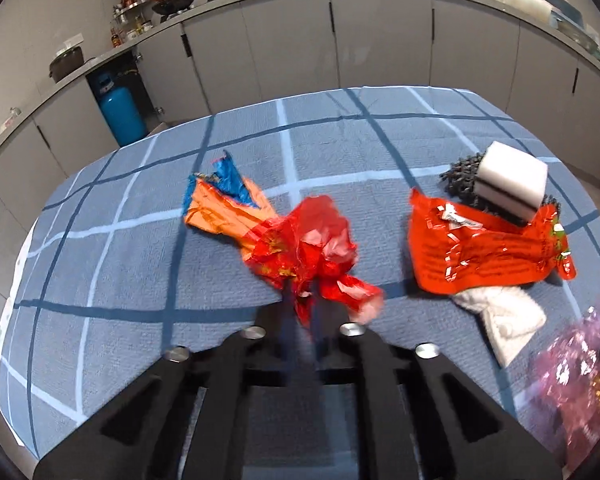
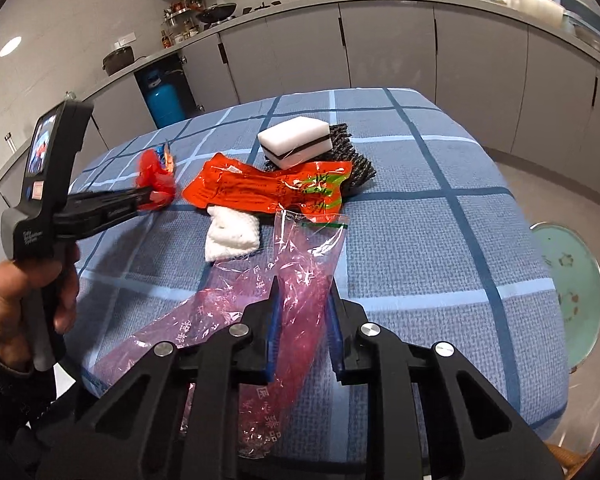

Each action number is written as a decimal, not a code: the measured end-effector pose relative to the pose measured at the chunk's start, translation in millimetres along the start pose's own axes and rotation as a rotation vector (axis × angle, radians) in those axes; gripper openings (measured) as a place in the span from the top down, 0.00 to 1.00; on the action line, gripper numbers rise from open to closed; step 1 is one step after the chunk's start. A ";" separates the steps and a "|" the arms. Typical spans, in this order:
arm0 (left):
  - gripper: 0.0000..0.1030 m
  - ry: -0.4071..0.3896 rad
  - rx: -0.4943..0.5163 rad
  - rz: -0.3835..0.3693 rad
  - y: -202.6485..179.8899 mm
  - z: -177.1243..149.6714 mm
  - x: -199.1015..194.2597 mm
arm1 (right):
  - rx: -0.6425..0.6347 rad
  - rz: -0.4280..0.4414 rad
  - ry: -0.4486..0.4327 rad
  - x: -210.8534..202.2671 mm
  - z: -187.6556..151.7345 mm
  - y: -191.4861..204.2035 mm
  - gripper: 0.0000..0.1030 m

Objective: Collect trash
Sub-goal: 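Grasp the red wrapper with the left tool while the right tool grasps the pink plastic bag, then carry red wrapper and pink bag to the green bucket and open both tools, then move both tools back over the orange wrapper and scrubber on the table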

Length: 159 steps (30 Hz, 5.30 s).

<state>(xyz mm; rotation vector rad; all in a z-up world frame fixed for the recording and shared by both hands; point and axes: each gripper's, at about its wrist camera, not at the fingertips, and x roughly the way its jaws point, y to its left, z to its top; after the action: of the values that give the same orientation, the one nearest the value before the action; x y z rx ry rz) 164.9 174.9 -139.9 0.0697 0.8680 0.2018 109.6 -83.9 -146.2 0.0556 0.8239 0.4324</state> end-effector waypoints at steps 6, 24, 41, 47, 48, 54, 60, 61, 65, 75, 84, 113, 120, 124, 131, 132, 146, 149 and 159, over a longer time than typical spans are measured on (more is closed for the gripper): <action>0.97 -0.048 -0.018 0.057 21.4 -3.8 -21.7 | 0.011 0.001 -0.025 -6.1 2.1 -4.9 0.79; 0.97 -0.239 0.054 0.074 10.0 18.8 -96.9 | 0.027 -0.075 -0.123 -32.0 20.7 -28.5 0.79; 0.97 -0.279 0.193 -0.009 -66.5 32.2 -100.8 | 0.088 -0.126 -0.164 -39.2 24.9 -63.2 0.79; 0.97 -0.287 0.225 -0.022 -83.1 37.5 -101.7 | 0.111 -0.134 -0.179 -43.2 23.9 -74.2 0.79; 0.97 -0.290 0.231 -0.024 -86.0 38.6 -102.2 | 0.114 -0.135 -0.180 -43.8 24.0 -76.0 0.79; 0.97 -0.305 0.257 -0.035 -100.5 43.7 -105.4 | 0.133 -0.145 -0.194 -48.7 21.9 -85.5 0.79; 0.97 -0.337 0.296 -0.063 -121.7 48.8 -113.9 | 0.152 -0.164 -0.210 -53.6 22.3 -99.0 0.79; 0.97 -0.343 0.305 -0.069 -126.6 49.9 -115.3 | 0.156 -0.167 -0.213 -54.4 22.6 -102.2 0.79; 0.97 -0.359 0.340 -0.098 -146.6 51.7 -119.3 | 0.179 -0.190 -0.226 -59.1 22.0 -117.8 0.79; 0.97 -0.377 0.441 -0.200 -211.8 46.6 -124.3 | 0.251 -0.280 -0.244 -72.5 15.0 -172.8 0.79; 0.97 -0.372 0.525 -0.298 -268.3 37.3 -121.8 | 0.322 -0.381 -0.248 -80.7 2.8 -230.3 0.79; 0.56 -0.189 0.675 -0.459 -395.2 9.6 -59.7 | 0.412 -0.490 -0.153 -28.5 -31.6 -340.1 0.38; 0.42 -0.192 0.648 -0.414 -385.5 11.4 -56.0 | 0.451 -0.512 -0.150 -29.6 -38.3 -345.5 0.29; 0.30 -0.213 0.624 -0.391 -372.3 15.8 -61.0 | 0.469 -0.513 -0.163 -38.2 -40.2 -343.1 0.25; 0.27 -0.239 0.570 -0.340 -343.4 22.6 -69.6 | 0.443 -0.485 -0.164 -41.5 -32.8 -317.4 0.21; 0.27 -0.239 0.559 -0.335 -338.8 24.3 -70.1 | 0.438 -0.478 -0.164 -41.1 -31.0 -313.5 0.21; 0.24 -0.264 0.389 -0.178 -231.7 36.5 -71.9 | 0.334 -0.389 -0.182 -38.4 1.0 -239.0 0.19; 0.24 -0.251 0.340 -0.117 -194.0 37.4 -64.8 | 0.311 -0.372 -0.181 -34.9 7.5 -223.6 0.18; 0.24 -0.124 0.165 0.078 -73.1 20.3 -24.7 | 0.207 -0.280 -0.171 -14.3 29.7 -156.3 0.18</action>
<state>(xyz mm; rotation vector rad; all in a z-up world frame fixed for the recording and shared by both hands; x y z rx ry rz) 175.7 98.8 -118.8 0.2676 0.7580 0.1964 177.3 -228.5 -149.3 0.1647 0.6927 0.0764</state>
